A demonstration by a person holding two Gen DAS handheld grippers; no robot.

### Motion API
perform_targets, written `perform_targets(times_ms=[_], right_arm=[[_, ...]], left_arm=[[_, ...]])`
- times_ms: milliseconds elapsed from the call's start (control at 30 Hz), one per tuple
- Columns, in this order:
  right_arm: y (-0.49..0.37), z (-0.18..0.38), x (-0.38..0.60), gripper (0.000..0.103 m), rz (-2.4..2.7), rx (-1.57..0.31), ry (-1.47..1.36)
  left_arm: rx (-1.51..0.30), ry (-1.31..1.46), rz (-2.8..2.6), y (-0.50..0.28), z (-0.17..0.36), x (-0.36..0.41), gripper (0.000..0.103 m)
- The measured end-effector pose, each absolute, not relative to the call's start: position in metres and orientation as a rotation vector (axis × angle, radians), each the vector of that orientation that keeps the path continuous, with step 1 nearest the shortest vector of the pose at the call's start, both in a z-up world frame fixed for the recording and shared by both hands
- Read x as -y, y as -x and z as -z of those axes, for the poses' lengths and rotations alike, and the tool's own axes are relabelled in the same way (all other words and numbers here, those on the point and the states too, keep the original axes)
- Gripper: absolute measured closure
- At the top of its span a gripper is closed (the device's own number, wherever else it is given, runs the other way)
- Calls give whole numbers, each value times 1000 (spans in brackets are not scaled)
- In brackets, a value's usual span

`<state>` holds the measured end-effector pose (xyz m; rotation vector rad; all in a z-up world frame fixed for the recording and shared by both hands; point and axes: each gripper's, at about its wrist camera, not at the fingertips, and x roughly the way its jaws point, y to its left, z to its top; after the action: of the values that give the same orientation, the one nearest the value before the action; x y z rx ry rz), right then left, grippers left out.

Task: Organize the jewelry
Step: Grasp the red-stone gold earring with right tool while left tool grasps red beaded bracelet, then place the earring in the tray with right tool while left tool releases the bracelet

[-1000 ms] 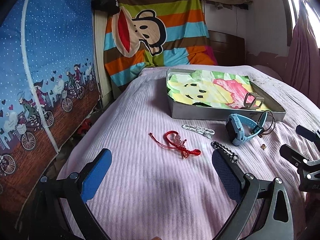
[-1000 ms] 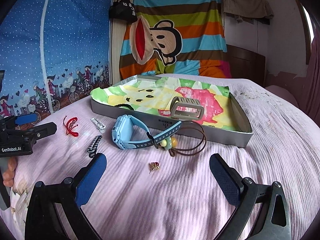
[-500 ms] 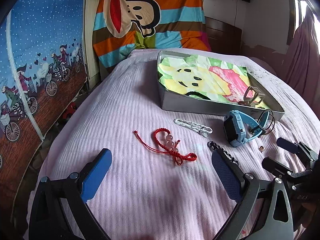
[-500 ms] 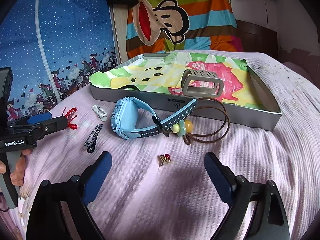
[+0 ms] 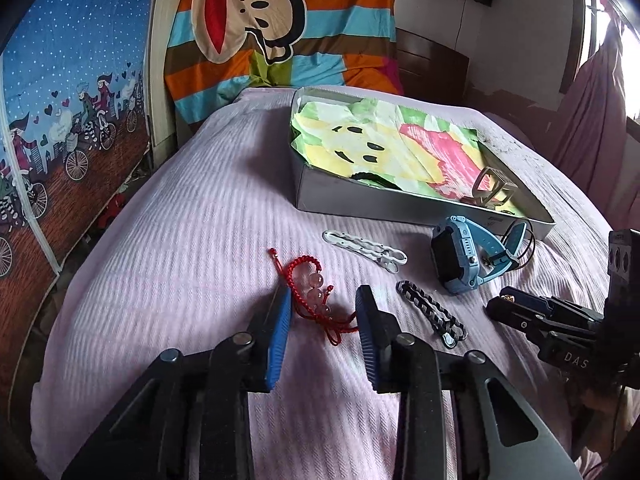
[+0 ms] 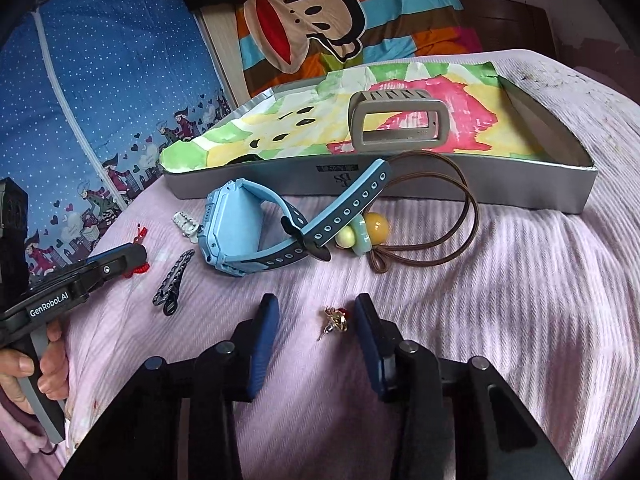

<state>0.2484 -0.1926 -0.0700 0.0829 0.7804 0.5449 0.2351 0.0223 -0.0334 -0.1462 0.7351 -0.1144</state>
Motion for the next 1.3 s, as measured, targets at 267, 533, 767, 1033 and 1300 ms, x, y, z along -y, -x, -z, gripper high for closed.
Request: perform_targets(times_ms=[267,533,767,1033,1300], right_arm=[[-248,71,195,83,-564,-790,-106],[-238,70,191,91,-596,-799,-103],[-227,64,192,92,-607,-769,-110],[-222,54,192,92,-643,-728,-109],[-212,50,199,90,-601,-780,-96]], left_arm=[[-735,130,147,-233,38,-14,94],[-702,56,172,-222,37,1,96],[-662,61,196,-211,33,5,96],[-605,24,254,-200,14,22,96],[-599,24,286,-199,10,29,96]])
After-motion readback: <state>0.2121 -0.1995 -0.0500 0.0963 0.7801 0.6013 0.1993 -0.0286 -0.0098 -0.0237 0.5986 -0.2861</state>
